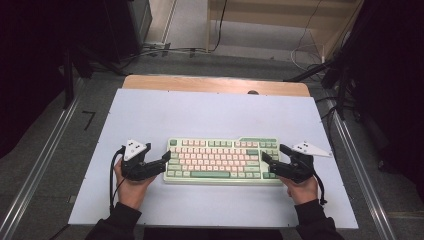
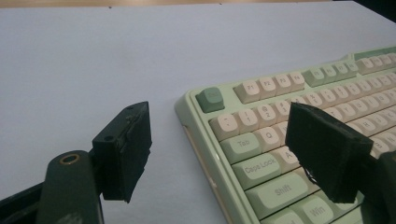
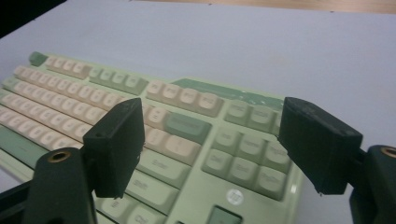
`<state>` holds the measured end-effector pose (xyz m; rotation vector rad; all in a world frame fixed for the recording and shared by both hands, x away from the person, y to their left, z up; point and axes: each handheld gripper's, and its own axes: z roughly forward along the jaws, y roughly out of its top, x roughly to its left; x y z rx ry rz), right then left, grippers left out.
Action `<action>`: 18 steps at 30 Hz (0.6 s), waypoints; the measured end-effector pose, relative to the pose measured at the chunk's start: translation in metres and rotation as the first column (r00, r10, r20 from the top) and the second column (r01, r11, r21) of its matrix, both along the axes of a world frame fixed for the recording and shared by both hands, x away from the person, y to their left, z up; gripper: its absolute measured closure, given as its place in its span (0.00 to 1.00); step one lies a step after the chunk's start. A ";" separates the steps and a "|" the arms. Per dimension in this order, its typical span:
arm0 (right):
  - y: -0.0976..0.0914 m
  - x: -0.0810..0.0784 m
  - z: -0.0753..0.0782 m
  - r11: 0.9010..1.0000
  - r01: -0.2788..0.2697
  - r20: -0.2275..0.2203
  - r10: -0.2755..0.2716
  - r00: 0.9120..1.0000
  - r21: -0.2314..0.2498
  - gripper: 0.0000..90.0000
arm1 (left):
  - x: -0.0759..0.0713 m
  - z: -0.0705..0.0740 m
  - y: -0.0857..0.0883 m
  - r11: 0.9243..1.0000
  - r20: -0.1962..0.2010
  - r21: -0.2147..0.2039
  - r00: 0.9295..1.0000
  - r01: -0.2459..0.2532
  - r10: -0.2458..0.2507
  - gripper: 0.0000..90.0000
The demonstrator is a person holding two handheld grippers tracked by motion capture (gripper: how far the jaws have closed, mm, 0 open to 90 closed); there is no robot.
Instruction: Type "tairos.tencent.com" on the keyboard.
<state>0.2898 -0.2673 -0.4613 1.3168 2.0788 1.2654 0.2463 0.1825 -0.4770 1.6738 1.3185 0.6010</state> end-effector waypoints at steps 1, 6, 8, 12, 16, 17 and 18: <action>-0.004 -0.001 0.000 1.000 0.006 -0.002 -0.006 1.000 0.000 0.22 | -0.001 0.000 0.001 1.000 0.000 0.001 1.000 -0.005 0.005 0.25; -0.025 -0.005 0.002 0.999 0.052 0.000 -0.052 0.999 0.010 0.22 | -0.005 -0.001 0.007 1.000 0.006 0.012 1.000 -0.024 0.024 0.23; -0.032 -0.007 0.002 0.997 0.069 0.001 -0.069 0.998 0.017 0.22 | -0.006 -0.001 0.009 1.000 0.004 0.014 1.000 -0.028 0.028 0.23; -0.044 -0.010 0.000 0.996 0.094 -0.001 -0.094 0.996 0.005 0.22 | -0.008 -0.003 0.012 0.999 -0.008 0.020 0.999 -0.031 0.031 0.22; -0.056 -0.013 -0.002 0.992 0.127 -0.007 -0.127 0.992 0.007 0.22 | -0.009 -0.003 0.016 0.999 -0.006 0.025 0.999 -0.043 0.043 0.22; -0.059 -0.014 -0.002 0.991 0.133 -0.010 -0.133 0.991 0.008 0.22 | -0.009 -0.003 0.017 0.999 -0.006 0.026 0.999 -0.043 0.043 0.22; -0.061 -0.015 -0.002 0.990 0.140 -0.008 -0.140 0.990 0.005 0.22 | -0.010 -0.003 0.018 0.998 -0.004 0.026 0.999 -0.049 0.049 0.22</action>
